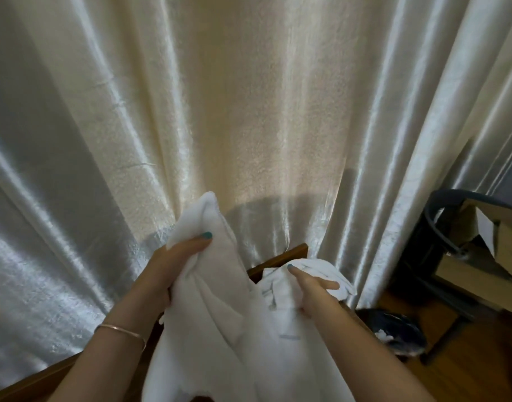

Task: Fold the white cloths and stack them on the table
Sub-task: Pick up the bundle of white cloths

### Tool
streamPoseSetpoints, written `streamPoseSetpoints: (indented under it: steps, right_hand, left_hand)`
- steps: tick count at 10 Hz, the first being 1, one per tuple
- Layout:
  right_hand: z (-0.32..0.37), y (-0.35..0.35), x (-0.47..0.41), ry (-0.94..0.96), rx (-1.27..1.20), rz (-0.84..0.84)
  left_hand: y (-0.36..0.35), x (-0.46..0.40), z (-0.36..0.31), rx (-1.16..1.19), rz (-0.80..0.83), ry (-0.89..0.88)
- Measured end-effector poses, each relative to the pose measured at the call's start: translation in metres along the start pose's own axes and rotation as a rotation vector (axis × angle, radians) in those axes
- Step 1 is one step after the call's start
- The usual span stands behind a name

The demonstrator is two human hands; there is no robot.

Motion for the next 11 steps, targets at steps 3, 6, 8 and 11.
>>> streamPoseSetpoints:
  steps: [3,6,8,11]
  right_hand:
    - [0.009,-0.015,0.026,0.033,-0.223,0.077]
    - [0.139,-0.008,0.134,0.280,-0.256,0.475]
    - [0.198,-0.027,0.284,0.647,-0.148,0.902]
    - [0.151,-0.069,0.312,0.540,-0.205,1.025]
  left_hand:
    - [0.026,0.005,0.009,0.011,0.004,0.029]
    - [0.029,0.006,0.008,-0.012,-0.062,0.053]
    - [0.000,0.020,-0.006,0.131,-0.068,-0.010]
    - [-0.053,0.078,-0.031,0.383,0.114,-0.118]
Point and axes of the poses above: each hand's wrist, its own x-axis away from the middle knuckle, its own y-axis out of the back of the hand, z = x × y, the point moved 10 cm from there along -x, towards the middle knuckle, and after that the axes turned 13 degrees about -x, right-handed, at the moved point
